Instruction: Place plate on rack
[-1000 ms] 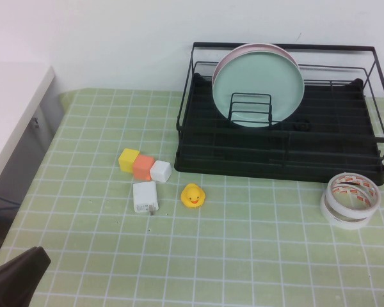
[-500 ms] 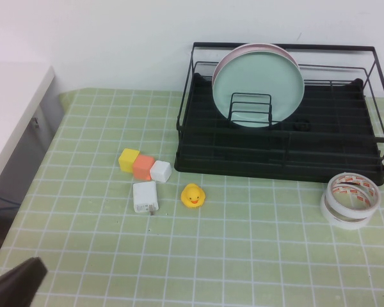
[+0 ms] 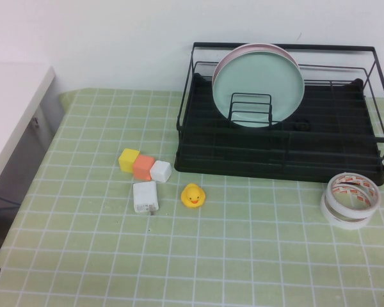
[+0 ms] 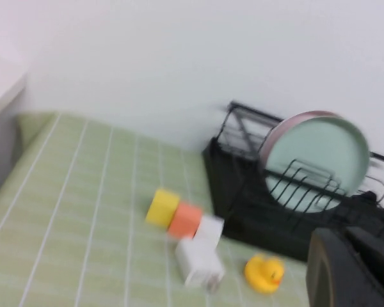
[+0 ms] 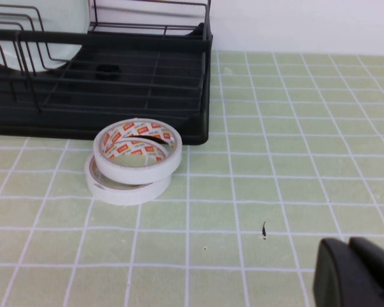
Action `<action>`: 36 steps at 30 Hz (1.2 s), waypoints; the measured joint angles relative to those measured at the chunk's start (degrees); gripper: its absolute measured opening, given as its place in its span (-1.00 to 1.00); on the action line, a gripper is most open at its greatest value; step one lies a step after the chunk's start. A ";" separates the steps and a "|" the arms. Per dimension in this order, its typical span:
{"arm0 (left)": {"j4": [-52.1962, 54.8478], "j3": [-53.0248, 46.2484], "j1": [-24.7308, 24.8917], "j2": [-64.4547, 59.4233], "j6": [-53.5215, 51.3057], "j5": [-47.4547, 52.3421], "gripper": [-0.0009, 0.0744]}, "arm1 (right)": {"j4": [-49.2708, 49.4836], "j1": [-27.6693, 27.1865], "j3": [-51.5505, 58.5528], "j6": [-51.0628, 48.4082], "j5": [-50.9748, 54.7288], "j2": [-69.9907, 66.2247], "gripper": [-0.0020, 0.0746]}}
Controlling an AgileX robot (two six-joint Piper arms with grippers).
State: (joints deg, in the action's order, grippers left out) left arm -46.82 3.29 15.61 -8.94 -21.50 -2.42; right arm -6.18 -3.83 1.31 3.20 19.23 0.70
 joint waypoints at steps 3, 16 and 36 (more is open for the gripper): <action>19.90 -1.36 -3.01 0.25 22.59 3.36 -0.98 | 0.00 0.00 0.00 0.00 0.00 0.00 -0.95; 49.44 -4.49 -9.66 9.40 39.76 17.43 -0.98 | -0.02 0.00 -0.12 0.00 0.40 0.00 -0.95; 45.42 -4.38 -7.46 9.54 29.15 20.24 -0.98 | -0.02 0.00 -0.12 0.00 0.54 0.00 -0.95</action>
State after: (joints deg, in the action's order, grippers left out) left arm -1.40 -1.09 8.15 0.60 7.65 17.83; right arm -6.20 -3.83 1.19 3.20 19.78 0.70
